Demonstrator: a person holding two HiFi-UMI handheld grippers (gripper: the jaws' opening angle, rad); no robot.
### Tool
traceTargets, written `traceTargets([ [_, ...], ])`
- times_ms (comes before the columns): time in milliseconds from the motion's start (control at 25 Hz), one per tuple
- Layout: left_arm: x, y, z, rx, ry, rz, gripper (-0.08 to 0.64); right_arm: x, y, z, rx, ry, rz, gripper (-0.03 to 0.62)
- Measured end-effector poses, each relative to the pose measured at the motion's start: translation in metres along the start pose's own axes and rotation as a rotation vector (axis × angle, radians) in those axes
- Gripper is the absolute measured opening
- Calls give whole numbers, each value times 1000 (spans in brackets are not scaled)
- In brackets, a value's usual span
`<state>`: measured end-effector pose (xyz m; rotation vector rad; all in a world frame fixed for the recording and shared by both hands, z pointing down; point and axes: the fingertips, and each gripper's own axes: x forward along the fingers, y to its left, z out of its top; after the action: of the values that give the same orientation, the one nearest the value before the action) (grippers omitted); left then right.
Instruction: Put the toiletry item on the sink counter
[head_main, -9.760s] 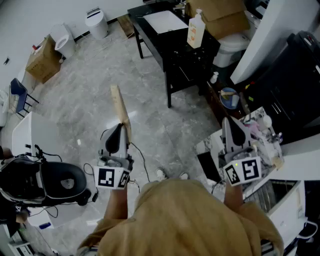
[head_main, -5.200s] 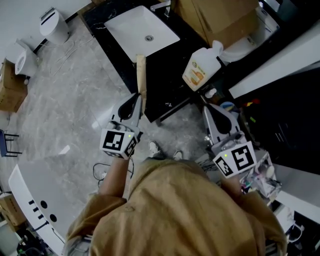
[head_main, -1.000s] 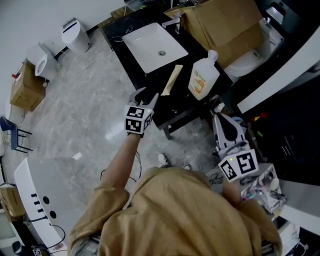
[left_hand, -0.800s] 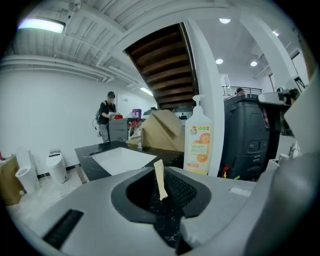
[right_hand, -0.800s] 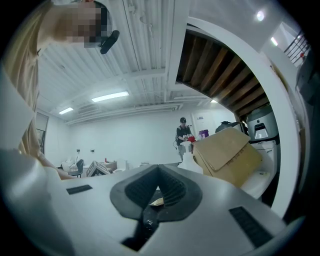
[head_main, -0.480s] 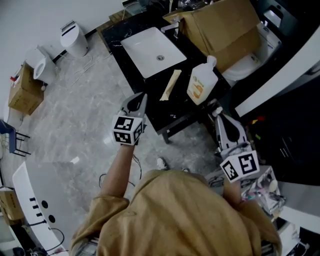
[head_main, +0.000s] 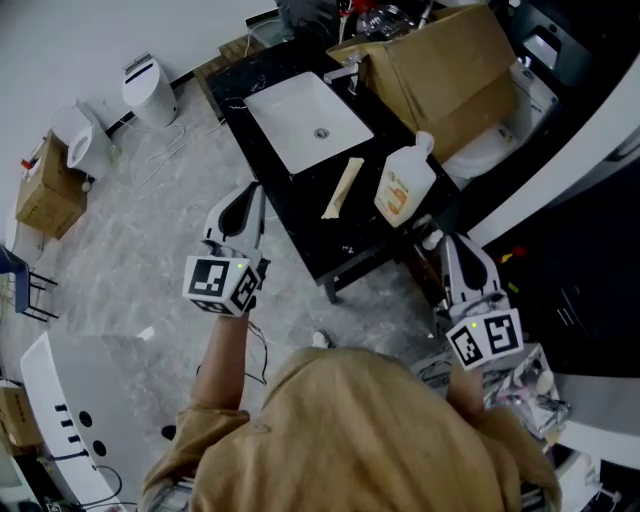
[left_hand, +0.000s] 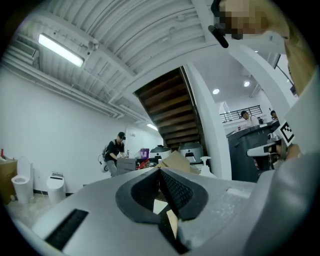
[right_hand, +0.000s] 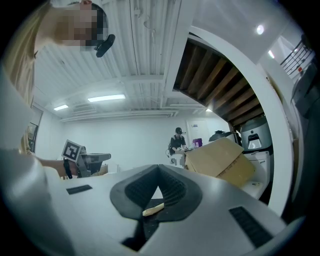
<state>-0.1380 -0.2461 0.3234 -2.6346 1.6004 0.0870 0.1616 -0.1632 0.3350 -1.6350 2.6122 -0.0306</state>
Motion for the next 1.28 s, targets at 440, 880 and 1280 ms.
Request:
traceTargets([
  [440, -43, 16, 60, 58, -121, 56, 3, 13, -2, 17, 0, -42, -1, 2],
  [880, -91, 34, 72, 36, -175, 134, 3, 21, 9, 34, -3, -77, 35, 1],
  [1280, -107, 30, 53, 33, -147, 123, 5, 32, 28, 31, -20, -66, 74, 2],
])
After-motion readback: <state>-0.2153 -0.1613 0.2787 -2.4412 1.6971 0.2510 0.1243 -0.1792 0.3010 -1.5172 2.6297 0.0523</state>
